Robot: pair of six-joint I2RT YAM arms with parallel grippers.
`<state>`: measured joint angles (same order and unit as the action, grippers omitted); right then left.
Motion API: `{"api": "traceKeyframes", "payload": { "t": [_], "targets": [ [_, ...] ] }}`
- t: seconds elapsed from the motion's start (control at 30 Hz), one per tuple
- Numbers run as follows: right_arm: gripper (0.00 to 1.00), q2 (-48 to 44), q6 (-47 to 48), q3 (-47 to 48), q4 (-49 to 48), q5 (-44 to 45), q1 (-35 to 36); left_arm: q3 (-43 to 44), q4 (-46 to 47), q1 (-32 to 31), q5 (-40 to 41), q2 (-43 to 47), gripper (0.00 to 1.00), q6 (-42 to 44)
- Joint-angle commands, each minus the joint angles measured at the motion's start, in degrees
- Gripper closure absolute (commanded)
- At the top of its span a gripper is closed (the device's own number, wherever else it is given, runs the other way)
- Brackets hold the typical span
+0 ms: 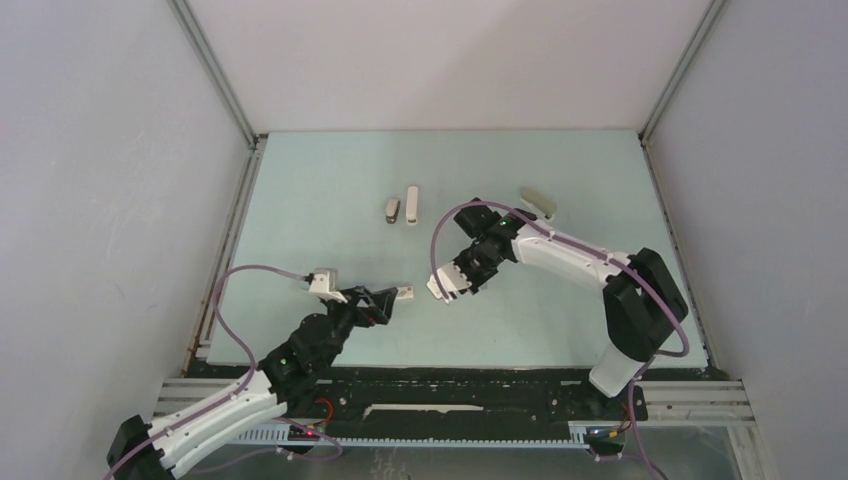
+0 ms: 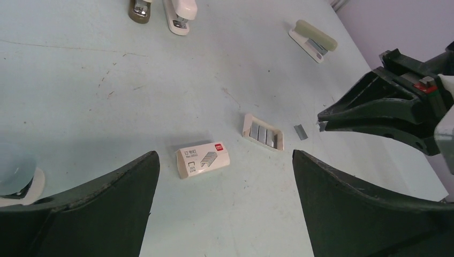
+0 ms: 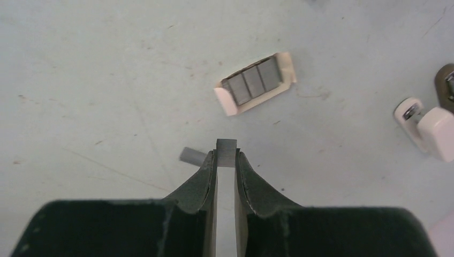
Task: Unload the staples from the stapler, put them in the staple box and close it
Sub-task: Place the staple in the staple box.
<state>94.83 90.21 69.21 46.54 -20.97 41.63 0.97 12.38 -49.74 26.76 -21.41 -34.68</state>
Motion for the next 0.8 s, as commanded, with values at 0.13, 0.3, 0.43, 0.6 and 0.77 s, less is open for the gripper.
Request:
{"api": "traceKeyframes", "payload": {
  "t": [0.13, 0.3, 0.43, 0.6, 0.77],
  "targets": [
    [0.85, 8.6, 5.1, 9.9, 1.8, 4.6, 3.8, 2.2, -2.6, 0.2, 3.3, 1.7, 0.00, -0.7],
    [0.85, 11.9, 6.6, 13.7, 2.6, 5.2, 5.2, 1.9, -3.9, 0.2, 4.0, 2.6, 0.00, -1.0],
    [0.85, 14.1, 7.6, 15.2, 3.0, 6.2, 6.3, 1.5, -5.7, 0.2, 4.9, 4.2, 0.00, -1.3],
    [0.85, 15.9, 9.6, 15.2, 2.8, 8.0, 7.5, 0.9, -7.6, 0.2, 5.9, 6.9, 0.00, -1.8],
    [0.84, 17.1, 11.8, 15.2, 2.9, 9.2, 8.4, 0.5, -9.2, 0.2, 6.3, 9.1, 0.00, -2.3]
  ]
}}
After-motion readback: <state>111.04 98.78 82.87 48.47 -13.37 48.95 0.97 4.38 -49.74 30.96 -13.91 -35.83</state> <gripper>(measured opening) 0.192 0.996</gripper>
